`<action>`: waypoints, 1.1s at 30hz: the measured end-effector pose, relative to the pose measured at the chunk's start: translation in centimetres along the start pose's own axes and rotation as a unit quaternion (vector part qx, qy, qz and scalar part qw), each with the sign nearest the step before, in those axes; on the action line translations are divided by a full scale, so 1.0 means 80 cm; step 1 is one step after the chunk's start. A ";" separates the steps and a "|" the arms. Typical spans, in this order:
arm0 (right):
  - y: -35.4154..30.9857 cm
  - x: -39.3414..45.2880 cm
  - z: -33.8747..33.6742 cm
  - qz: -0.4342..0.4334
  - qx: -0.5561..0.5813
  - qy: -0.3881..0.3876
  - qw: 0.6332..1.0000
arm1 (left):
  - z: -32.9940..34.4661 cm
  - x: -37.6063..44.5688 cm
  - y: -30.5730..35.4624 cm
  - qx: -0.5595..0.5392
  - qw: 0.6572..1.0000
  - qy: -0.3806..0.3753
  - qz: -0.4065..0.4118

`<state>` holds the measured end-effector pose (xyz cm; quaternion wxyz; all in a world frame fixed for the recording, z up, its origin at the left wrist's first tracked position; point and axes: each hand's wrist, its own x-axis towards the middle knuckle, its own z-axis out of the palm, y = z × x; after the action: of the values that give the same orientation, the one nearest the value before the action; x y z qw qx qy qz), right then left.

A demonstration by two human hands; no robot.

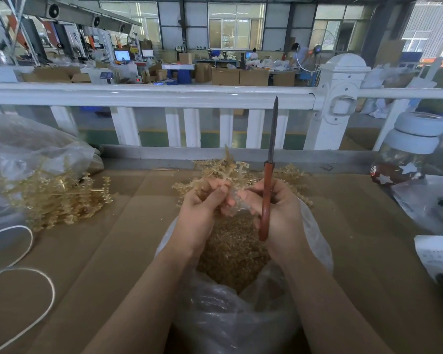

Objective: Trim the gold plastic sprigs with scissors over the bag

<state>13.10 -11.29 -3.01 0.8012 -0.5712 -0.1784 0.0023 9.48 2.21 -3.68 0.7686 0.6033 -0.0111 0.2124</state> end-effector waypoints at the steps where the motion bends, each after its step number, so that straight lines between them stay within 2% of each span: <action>1: 0.000 0.000 -0.001 -0.001 0.000 0.001 1.000 | -0.001 -0.001 0.001 0.001 1.000 -0.007 -0.001; 4: 0.002 0.001 -0.002 -0.007 -0.002 -0.009 1.000 | -0.004 -0.002 0.003 0.010 1.000 -0.027 -0.005; 9: 0.004 0.003 -0.002 -0.017 -0.022 -0.010 1.000 | -0.007 -0.001 0.003 0.004 0.997 -0.050 -0.062; 13: 0.002 -0.001 0.000 -0.035 -0.043 -0.012 0.998 | -0.012 0.000 0.003 -0.023 0.997 -0.028 -0.070; 18: 0.003 0.000 0.001 -0.016 -0.089 -0.028 0.996 | -0.013 0.002 0.001 -0.065 0.994 0.000 -0.086; 23: 0.005 0.001 -0.001 -0.007 -0.066 -0.027 0.997 | -0.013 0.000 0.004 -0.064 0.993 -0.021 -0.094; 30: 0.009 0.004 -0.003 0.006 -0.069 0.005 0.998 | -0.013 0.001 0.002 -0.064 0.993 -0.006 -0.095; 33: 0.010 0.004 -0.003 0.004 -0.096 0.020 0.995 | -0.016 0.001 0.003 -0.055 0.993 -0.025 -0.100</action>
<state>13.62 -11.14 -3.71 0.7458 -0.6464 -0.1596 -0.0230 9.19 3.43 -3.79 0.8175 0.5633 0.0185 0.1187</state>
